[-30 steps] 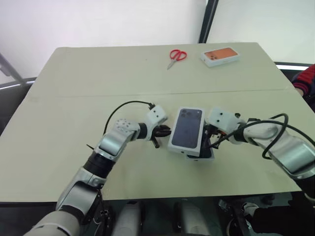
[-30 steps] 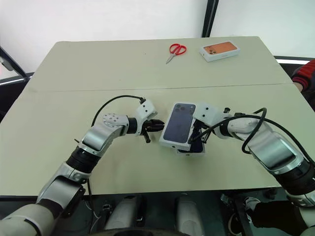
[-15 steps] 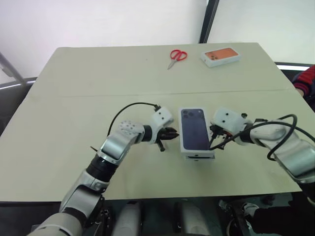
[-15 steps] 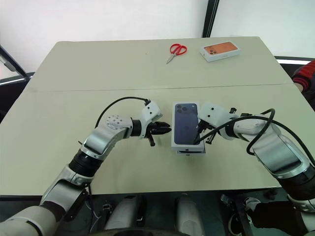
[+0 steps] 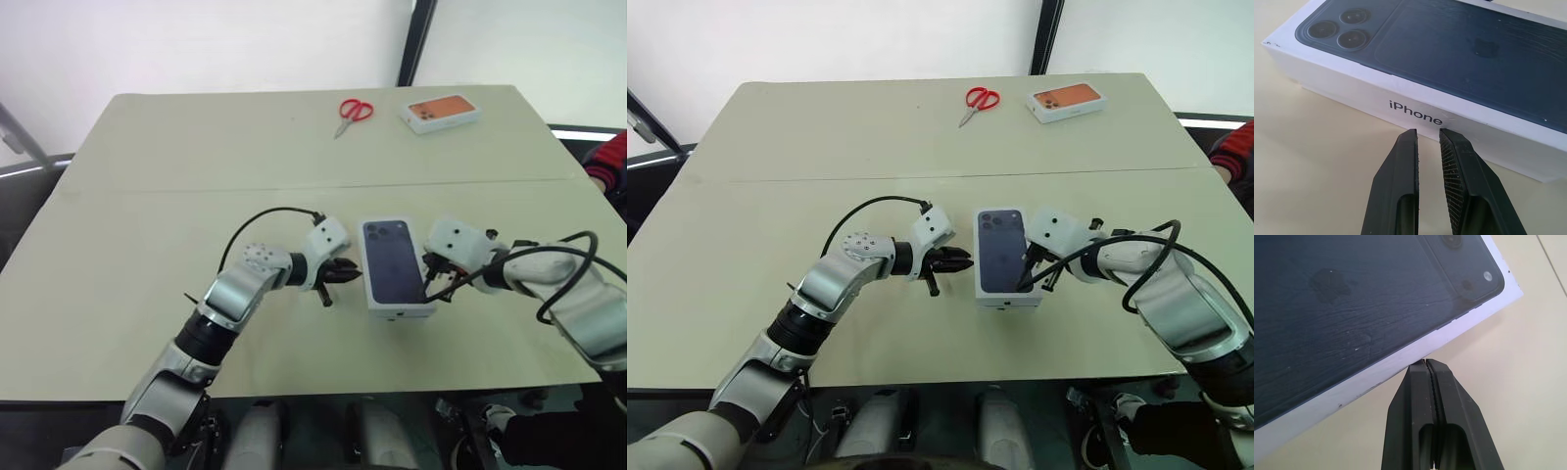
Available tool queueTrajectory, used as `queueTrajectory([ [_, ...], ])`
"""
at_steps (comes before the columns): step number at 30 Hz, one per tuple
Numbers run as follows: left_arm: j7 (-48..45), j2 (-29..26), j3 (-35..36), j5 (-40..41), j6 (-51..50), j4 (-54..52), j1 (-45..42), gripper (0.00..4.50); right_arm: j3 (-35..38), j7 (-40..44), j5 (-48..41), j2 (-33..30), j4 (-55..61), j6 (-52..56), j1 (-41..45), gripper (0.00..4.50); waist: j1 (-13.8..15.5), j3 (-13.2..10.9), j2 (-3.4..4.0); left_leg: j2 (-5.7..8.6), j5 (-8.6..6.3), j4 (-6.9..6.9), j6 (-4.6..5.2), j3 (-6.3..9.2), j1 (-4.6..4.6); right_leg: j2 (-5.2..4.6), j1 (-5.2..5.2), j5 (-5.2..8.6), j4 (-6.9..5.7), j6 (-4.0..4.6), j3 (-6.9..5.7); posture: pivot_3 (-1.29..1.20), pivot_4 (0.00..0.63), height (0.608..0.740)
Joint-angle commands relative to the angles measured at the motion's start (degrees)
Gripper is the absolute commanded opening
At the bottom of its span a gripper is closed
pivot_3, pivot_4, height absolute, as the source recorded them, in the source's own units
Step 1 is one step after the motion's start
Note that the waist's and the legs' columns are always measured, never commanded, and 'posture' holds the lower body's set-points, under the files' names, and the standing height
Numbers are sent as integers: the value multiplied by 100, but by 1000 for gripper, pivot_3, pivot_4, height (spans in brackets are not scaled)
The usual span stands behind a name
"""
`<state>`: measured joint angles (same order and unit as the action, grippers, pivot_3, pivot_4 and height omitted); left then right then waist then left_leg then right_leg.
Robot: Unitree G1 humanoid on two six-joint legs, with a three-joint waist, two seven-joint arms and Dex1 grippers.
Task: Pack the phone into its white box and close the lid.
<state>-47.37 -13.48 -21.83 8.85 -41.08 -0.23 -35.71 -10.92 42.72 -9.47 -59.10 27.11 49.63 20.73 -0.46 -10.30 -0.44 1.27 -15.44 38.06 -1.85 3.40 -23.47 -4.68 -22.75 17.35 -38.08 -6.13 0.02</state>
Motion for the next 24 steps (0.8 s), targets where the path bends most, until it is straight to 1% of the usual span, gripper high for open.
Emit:
queueTrajectory([
  [1,-119,117,-131,151,121,-393,-54,773,105,134,-29,-3,380,-77,-39,21,0,0,0,0,0,0,0,0,0,0,0,0,0,0,0,0,150,740],
  [13,-195,80,-221,149,99,-463,2,773,158,184,93,26,420,-108,-250,21,-2,0,0,0,0,0,0,0,0,0,1,0,0,0,0,0,150,740],
  [19,-168,8,-303,43,122,-332,49,773,139,210,149,36,423,-130,-296,21,-3,0,0,0,0,1,0,0,1,0,1,0,0,0,0,0,150,740],
  [24,-161,-42,-213,81,103,-300,76,773,227,257,190,-26,373,-175,-347,21,-8,0,0,0,0,1,0,1,2,1,1,0,-1,0,0,0,150,740],
])
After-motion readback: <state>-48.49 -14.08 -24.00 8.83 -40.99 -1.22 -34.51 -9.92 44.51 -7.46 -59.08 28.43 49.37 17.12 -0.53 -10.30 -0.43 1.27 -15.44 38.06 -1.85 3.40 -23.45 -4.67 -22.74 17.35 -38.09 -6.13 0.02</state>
